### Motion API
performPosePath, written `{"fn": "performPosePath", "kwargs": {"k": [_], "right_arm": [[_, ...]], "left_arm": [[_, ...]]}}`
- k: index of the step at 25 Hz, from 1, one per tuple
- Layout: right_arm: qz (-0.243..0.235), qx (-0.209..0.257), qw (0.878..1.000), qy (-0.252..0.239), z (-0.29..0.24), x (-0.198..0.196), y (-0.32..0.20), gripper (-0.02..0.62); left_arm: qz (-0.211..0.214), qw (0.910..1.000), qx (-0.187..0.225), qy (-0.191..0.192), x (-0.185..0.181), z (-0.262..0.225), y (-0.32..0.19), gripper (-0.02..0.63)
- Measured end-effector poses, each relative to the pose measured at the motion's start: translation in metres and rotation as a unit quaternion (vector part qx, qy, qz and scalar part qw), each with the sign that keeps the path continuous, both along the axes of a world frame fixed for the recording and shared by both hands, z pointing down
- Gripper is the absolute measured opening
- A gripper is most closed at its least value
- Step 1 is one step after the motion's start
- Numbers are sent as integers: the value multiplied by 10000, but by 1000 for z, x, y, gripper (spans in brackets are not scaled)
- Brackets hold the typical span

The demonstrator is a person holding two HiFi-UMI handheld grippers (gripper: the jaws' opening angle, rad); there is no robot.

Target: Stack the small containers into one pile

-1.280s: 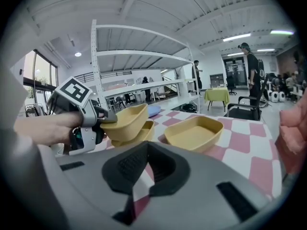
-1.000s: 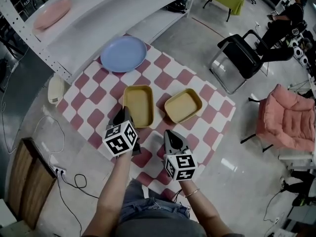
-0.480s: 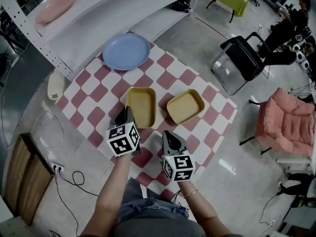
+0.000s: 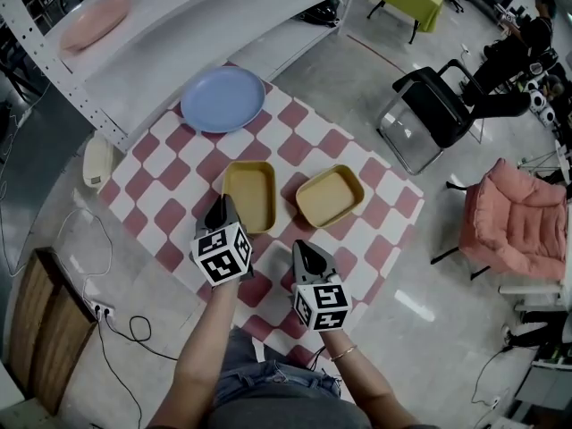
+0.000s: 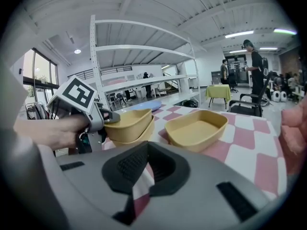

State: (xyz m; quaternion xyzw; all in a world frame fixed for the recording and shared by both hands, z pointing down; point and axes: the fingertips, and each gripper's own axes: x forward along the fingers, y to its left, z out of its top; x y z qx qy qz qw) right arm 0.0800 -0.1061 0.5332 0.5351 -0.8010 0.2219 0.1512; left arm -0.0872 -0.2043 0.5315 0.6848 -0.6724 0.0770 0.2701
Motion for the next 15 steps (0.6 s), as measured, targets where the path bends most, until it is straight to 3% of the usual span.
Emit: {"fn": "performPosePath", "kwargs": {"k": [9,15], "right_arm": [[-7,-4,10000,-31,1,0,-2,9],[-41,21,10000,-30,0,-3,0,9]], "left_arm": [[98,9999,-5,-100,6,5,-3,31],[128,9997,17,-210,-2,1,6,94]]}}
